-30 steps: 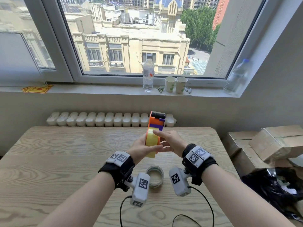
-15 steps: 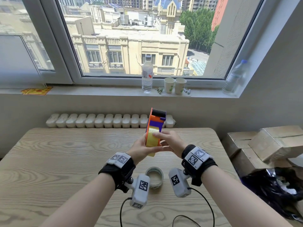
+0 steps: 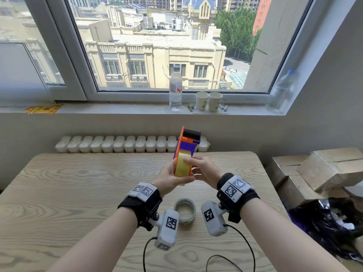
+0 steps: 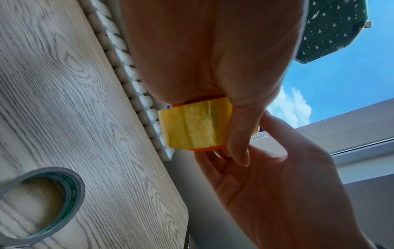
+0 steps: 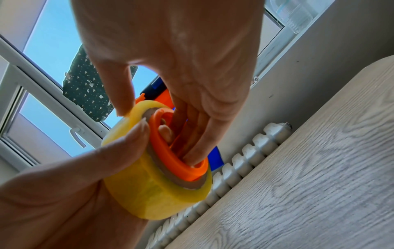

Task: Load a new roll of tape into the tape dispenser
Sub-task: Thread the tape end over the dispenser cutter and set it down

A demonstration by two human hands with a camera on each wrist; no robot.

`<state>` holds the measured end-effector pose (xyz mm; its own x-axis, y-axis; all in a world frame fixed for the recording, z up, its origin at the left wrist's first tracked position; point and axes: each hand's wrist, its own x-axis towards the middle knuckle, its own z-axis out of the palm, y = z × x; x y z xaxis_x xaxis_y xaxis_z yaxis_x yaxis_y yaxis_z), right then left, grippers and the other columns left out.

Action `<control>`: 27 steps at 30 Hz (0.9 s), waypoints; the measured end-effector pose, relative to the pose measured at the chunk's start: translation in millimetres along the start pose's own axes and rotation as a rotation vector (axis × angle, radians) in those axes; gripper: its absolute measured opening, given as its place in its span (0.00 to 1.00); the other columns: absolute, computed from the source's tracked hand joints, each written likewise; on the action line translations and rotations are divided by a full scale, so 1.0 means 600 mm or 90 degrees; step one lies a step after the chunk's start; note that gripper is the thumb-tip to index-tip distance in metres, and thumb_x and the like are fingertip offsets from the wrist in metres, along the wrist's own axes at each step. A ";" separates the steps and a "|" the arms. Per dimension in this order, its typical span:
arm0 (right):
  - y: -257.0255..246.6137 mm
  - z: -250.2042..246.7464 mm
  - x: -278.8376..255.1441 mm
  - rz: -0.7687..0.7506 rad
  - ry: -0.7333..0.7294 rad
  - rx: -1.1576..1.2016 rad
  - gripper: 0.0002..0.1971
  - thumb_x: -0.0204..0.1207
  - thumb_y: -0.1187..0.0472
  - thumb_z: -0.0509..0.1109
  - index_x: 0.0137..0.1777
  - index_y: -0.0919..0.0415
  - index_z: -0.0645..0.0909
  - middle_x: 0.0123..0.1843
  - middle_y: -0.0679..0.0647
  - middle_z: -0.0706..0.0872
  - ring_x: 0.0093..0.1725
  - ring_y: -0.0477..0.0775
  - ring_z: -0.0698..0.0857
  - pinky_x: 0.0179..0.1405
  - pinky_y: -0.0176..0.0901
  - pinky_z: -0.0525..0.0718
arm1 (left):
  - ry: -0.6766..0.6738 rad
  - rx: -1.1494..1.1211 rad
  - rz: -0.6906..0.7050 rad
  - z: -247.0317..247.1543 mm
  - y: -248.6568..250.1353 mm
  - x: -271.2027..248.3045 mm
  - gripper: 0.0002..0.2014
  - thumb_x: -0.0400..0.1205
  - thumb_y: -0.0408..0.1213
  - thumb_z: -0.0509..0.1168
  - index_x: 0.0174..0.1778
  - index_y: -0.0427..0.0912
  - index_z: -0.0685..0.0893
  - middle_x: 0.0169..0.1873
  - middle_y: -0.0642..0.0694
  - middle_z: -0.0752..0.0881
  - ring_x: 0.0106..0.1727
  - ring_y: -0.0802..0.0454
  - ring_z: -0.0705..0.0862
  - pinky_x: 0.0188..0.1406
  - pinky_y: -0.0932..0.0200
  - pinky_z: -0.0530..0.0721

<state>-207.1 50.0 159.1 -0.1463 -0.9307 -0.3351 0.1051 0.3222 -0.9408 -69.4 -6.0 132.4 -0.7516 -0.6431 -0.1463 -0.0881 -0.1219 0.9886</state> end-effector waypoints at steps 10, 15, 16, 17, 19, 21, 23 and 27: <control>0.004 -0.003 -0.001 -0.157 0.184 -0.157 0.25 0.71 0.56 0.76 0.66 0.58 0.73 0.57 0.61 0.83 0.56 0.57 0.85 0.55 0.58 0.87 | 0.027 -0.006 -0.011 0.002 -0.002 0.004 0.26 0.71 0.31 0.76 0.65 0.45 0.78 0.45 0.47 0.88 0.48 0.51 0.86 0.50 0.53 0.82; 0.017 -0.001 -0.007 -0.241 0.174 -0.300 0.20 0.76 0.55 0.71 0.68 0.50 0.79 0.69 0.53 0.76 0.68 0.50 0.76 0.70 0.49 0.76 | 0.064 -0.006 -0.007 0.002 0.003 0.010 0.23 0.69 0.37 0.77 0.59 0.49 0.80 0.46 0.44 0.88 0.46 0.49 0.85 0.51 0.48 0.82; 0.017 0.001 -0.009 -0.252 0.169 -0.303 0.20 0.76 0.56 0.70 0.68 0.50 0.79 0.68 0.52 0.75 0.68 0.50 0.75 0.69 0.48 0.77 | 0.068 -0.005 -0.007 0.000 0.005 0.010 0.22 0.69 0.38 0.77 0.59 0.50 0.80 0.46 0.44 0.88 0.47 0.48 0.85 0.52 0.47 0.82; 0.018 0.002 -0.011 -0.260 0.164 -0.302 0.19 0.77 0.57 0.70 0.68 0.52 0.79 0.67 0.50 0.75 0.68 0.50 0.76 0.67 0.47 0.80 | 0.069 0.000 -0.005 0.000 0.007 0.010 0.21 0.70 0.37 0.76 0.58 0.50 0.81 0.47 0.43 0.88 0.48 0.48 0.85 0.53 0.47 0.82; 0.019 0.004 -0.014 -0.275 0.161 -0.314 0.19 0.77 0.59 0.69 0.68 0.54 0.80 0.65 0.47 0.74 0.66 0.49 0.77 0.63 0.45 0.83 | 0.070 0.013 0.002 -0.001 0.012 0.008 0.18 0.72 0.34 0.75 0.55 0.51 0.81 0.48 0.42 0.88 0.49 0.46 0.86 0.55 0.45 0.83; 0.021 0.004 -0.014 -0.294 0.172 -0.328 0.17 0.77 0.60 0.69 0.66 0.55 0.81 0.63 0.46 0.75 0.64 0.49 0.79 0.61 0.43 0.83 | 0.070 0.028 0.004 -0.001 0.015 0.007 0.17 0.73 0.33 0.74 0.55 0.52 0.81 0.49 0.41 0.88 0.49 0.46 0.86 0.55 0.45 0.83; 0.021 0.004 -0.012 -0.313 0.196 -0.310 0.14 0.78 0.62 0.69 0.63 0.58 0.84 0.61 0.48 0.78 0.60 0.48 0.80 0.56 0.37 0.83 | 0.070 0.042 -0.001 0.001 0.017 0.005 0.18 0.73 0.33 0.74 0.56 0.50 0.81 0.49 0.39 0.88 0.48 0.46 0.86 0.53 0.46 0.83; 0.018 0.000 -0.007 -0.382 0.253 -0.435 0.11 0.78 0.64 0.67 0.56 0.64 0.86 0.58 0.56 0.85 0.54 0.53 0.83 0.54 0.44 0.84 | 0.076 0.063 -0.014 0.012 0.018 0.003 0.19 0.72 0.35 0.75 0.58 0.43 0.80 0.48 0.35 0.87 0.46 0.47 0.85 0.48 0.49 0.84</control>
<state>-205.2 57.4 150.7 -0.3218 -0.8870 0.3312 -0.6659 -0.0367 -0.7452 -76.2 -3.1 143.1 -0.6656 -0.7276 -0.1659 -0.1724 -0.0664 0.9828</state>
